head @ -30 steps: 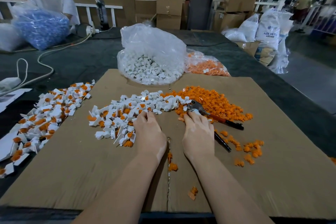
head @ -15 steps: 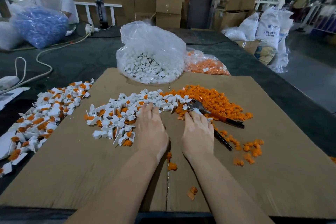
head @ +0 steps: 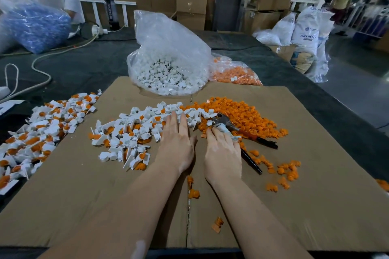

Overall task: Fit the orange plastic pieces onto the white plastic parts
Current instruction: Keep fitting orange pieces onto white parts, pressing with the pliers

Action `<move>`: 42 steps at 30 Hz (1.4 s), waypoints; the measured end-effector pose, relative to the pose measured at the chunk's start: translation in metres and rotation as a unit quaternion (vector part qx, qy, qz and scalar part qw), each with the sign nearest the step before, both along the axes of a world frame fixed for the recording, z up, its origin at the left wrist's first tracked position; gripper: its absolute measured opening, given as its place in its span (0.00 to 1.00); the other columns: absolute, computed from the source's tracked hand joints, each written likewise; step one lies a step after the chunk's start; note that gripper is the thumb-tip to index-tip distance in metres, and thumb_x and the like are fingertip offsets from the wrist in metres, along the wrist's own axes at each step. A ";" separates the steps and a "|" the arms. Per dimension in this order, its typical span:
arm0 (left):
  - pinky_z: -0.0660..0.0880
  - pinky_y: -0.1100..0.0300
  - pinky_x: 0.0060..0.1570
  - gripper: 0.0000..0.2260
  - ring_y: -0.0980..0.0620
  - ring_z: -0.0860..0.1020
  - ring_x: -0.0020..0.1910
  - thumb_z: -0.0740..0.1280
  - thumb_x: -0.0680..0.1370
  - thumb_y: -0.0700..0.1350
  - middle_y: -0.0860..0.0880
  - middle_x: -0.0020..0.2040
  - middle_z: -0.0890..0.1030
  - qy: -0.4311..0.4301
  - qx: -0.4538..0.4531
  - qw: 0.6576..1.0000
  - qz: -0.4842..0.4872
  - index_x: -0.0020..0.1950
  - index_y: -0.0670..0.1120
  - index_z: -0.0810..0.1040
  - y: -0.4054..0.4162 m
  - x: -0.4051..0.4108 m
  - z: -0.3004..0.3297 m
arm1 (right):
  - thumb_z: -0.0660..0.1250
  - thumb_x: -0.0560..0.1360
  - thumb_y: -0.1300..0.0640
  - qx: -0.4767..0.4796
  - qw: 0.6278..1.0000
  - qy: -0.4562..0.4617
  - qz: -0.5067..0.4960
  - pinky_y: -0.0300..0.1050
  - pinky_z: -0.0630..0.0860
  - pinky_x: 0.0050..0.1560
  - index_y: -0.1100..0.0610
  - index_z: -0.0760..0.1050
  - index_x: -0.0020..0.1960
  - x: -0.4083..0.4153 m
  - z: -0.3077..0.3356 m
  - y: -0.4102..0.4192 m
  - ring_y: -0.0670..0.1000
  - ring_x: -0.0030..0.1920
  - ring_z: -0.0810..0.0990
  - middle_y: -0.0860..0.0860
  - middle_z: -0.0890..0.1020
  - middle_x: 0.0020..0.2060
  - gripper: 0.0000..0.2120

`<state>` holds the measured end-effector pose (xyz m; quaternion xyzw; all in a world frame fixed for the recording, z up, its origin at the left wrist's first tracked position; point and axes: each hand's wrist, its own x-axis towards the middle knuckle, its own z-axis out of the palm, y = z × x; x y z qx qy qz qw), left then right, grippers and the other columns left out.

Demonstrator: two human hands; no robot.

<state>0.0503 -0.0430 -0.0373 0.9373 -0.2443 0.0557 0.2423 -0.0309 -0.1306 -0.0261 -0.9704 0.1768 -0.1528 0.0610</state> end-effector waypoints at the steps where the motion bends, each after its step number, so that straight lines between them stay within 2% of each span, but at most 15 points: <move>1: 0.37 0.57 0.71 0.30 0.46 0.38 0.75 0.53 0.82 0.52 0.42 0.77 0.40 -0.002 0.003 1.000 0.000 0.76 0.44 0.41 -0.001 0.002 0.000 | 0.52 0.79 0.60 0.001 1.000 0.003 0.003 0.46 0.52 0.69 0.54 0.52 0.75 0.000 0.000 0.000 0.49 0.73 0.54 0.50 0.58 0.74 0.25; 5: 0.34 0.59 0.68 0.30 0.46 0.38 0.75 0.50 0.81 0.55 0.42 0.77 0.39 -0.008 0.026 1.000 0.004 0.76 0.44 0.40 -0.005 0.010 0.001 | 0.53 0.79 0.61 0.003 1.000 0.005 0.010 0.46 0.51 0.70 0.55 0.51 0.76 0.000 0.001 0.000 0.49 0.73 0.53 0.50 0.57 0.74 0.26; 10: 0.38 0.53 0.72 0.30 0.42 0.38 0.75 0.48 0.81 0.56 0.39 0.76 0.39 -0.010 0.078 0.997 0.013 0.76 0.45 0.38 -0.009 0.019 0.002 | 0.52 0.79 0.61 0.007 1.000 -0.002 0.014 0.46 0.51 0.70 0.56 0.51 0.76 -0.001 0.002 0.001 0.49 0.74 0.53 0.51 0.58 0.74 0.26; 16: 0.38 0.46 0.71 0.27 0.41 0.37 0.74 0.44 0.80 0.62 0.42 0.76 0.38 0.026 0.129 0.991 0.025 0.73 0.60 0.33 -0.015 0.029 0.003 | 0.52 0.79 0.61 0.011 1.000 0.000 0.017 0.46 0.50 0.71 0.56 0.50 0.76 -0.001 0.002 0.001 0.49 0.74 0.52 0.51 0.57 0.75 0.26; 19: 0.38 0.45 0.71 0.24 0.42 0.38 0.75 0.42 0.78 0.64 0.46 0.77 0.42 0.029 0.150 0.988 0.017 0.73 0.65 0.38 -0.016 0.032 0.004 | 0.54 0.79 0.61 0.009 1.000 0.005 0.023 0.46 0.51 0.70 0.56 0.49 0.76 -0.002 0.003 0.001 0.49 0.74 0.52 0.51 0.56 0.75 0.27; 22: 0.40 0.45 0.71 0.22 0.46 0.44 0.76 0.44 0.79 0.63 0.50 0.77 0.49 0.030 0.134 0.991 0.005 0.73 0.65 0.49 -0.016 0.031 0.005 | 0.54 0.79 0.61 0.012 1.000 0.004 0.023 0.46 0.51 0.70 0.56 0.50 0.76 -0.002 0.003 0.000 0.49 0.74 0.53 0.51 0.57 0.75 0.27; 26: 0.50 0.50 0.72 0.19 0.47 0.52 0.75 0.47 0.81 0.57 0.51 0.76 0.57 0.008 0.087 0.996 -0.015 0.72 0.59 0.59 -0.014 0.027 0.008 | 0.53 0.79 0.61 0.017 1.000 0.004 0.018 0.46 0.51 0.70 0.56 0.51 0.75 -0.002 0.003 0.000 0.49 0.74 0.54 0.51 0.58 0.74 0.26; 30: 0.53 0.55 0.70 0.18 0.47 0.58 0.72 0.48 0.82 0.54 0.49 0.75 0.58 -0.022 0.089 0.995 -0.030 0.71 0.52 0.63 -0.008 0.017 0.007 | 0.53 0.79 0.60 0.015 1.000 0.002 0.016 0.45 0.52 0.70 0.56 0.52 0.75 -0.003 0.003 0.000 0.48 0.73 0.55 0.51 0.58 0.74 0.25; 33: 0.55 0.55 0.69 0.18 0.46 0.60 0.70 0.49 0.82 0.54 0.50 0.74 0.61 -0.030 0.069 0.997 -0.034 0.69 0.51 0.66 -0.003 0.009 0.004 | 0.53 0.79 0.60 0.012 1.000 -0.008 0.014 0.44 0.52 0.70 0.55 0.53 0.75 -0.004 0.004 0.001 0.48 0.73 0.56 0.50 0.59 0.74 0.25; 38: 0.57 0.56 0.67 0.18 0.46 0.61 0.69 0.50 0.82 0.53 0.50 0.73 0.63 -0.024 0.044 0.997 -0.053 0.69 0.53 0.67 0.003 -0.005 0.001 | 0.51 0.80 0.59 0.006 1.000 -0.025 0.010 0.41 0.53 0.68 0.54 0.55 0.74 -0.005 0.002 0.000 0.46 0.72 0.57 0.49 0.61 0.73 0.22; 42: 0.61 0.59 0.65 0.18 0.51 0.61 0.71 0.52 0.82 0.50 0.52 0.75 0.60 0.007 -0.027 0.995 -0.097 0.72 0.58 0.63 0.008 -0.017 0.004 | 0.50 0.80 0.60 0.011 0.999 -0.038 0.013 0.41 0.55 0.67 0.54 0.58 0.73 -0.006 0.002 0.000 0.46 0.72 0.59 0.48 0.64 0.72 0.21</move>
